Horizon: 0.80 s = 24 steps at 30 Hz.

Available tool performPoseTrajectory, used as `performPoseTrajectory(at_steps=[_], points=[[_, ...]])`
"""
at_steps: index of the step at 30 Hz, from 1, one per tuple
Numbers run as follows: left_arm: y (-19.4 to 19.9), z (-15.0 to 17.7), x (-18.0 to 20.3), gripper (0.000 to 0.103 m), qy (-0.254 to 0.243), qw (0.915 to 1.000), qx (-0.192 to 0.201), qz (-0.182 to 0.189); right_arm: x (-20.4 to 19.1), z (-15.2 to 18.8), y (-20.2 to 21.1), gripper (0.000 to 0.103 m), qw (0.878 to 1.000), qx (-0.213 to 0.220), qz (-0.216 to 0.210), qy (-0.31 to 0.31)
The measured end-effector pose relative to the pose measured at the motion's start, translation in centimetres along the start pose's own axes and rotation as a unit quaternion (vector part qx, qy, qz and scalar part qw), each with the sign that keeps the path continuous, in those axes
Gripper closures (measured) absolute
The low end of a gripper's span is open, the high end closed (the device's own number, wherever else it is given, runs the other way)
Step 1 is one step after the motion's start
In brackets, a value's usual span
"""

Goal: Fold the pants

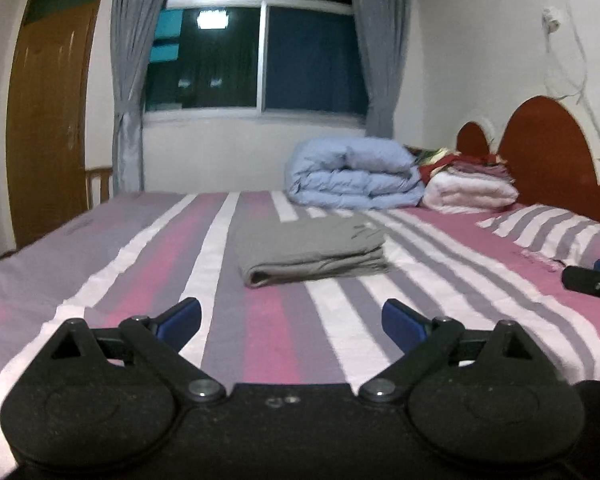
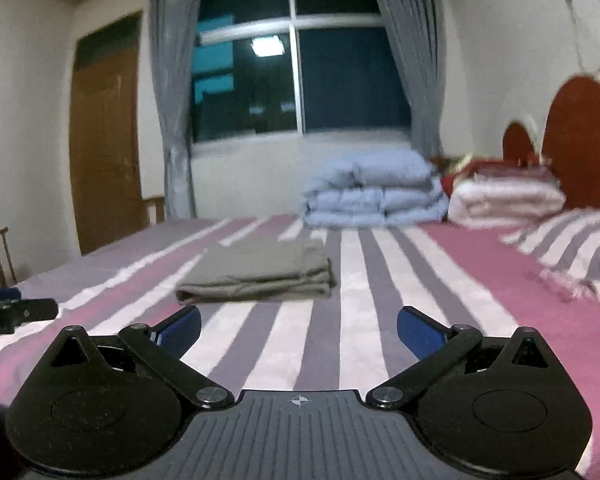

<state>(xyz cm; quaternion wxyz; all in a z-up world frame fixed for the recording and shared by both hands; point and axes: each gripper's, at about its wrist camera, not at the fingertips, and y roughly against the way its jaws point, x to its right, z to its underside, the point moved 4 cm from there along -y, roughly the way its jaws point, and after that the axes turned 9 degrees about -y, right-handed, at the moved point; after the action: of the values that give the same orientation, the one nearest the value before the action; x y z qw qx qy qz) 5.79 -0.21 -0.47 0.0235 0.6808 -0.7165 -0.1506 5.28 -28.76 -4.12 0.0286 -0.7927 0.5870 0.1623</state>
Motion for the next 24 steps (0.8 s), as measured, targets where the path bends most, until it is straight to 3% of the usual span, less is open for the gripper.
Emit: performPoseTrajectory(at_steps=[6,10,12,16,24], points=[[3.8,-0.6,0.8,0.013,0.021,0.999,0.038,0.001,-1.8,1.0,3.8,0.0,1.0,0.005,-0.013,-0.001],[6.2,1.9,2.4,0.012,0.021,0.9974,0.069,-0.007,-3.7,2.2,4.9,0.0,0.999,0.005,-0.034,0.043],[6.4,3.2,2.8,0.012,0.026,0.9974,0.067,-0.004,-4.7,2.4,4.6,0.0,0.997,0.001,-0.034,0.065],[5.6,1.9,1.6,0.012,0.042,0.996,0.078,-0.011,-5.6,2.8,5.1,0.0,0.997,0.01,-0.049,0.062],[3.2,3.7,0.9,0.012,0.049,0.9985,0.022,-0.013,-5.1,3.4,2.9,0.0,0.998,-0.018,-0.026,0.052]])
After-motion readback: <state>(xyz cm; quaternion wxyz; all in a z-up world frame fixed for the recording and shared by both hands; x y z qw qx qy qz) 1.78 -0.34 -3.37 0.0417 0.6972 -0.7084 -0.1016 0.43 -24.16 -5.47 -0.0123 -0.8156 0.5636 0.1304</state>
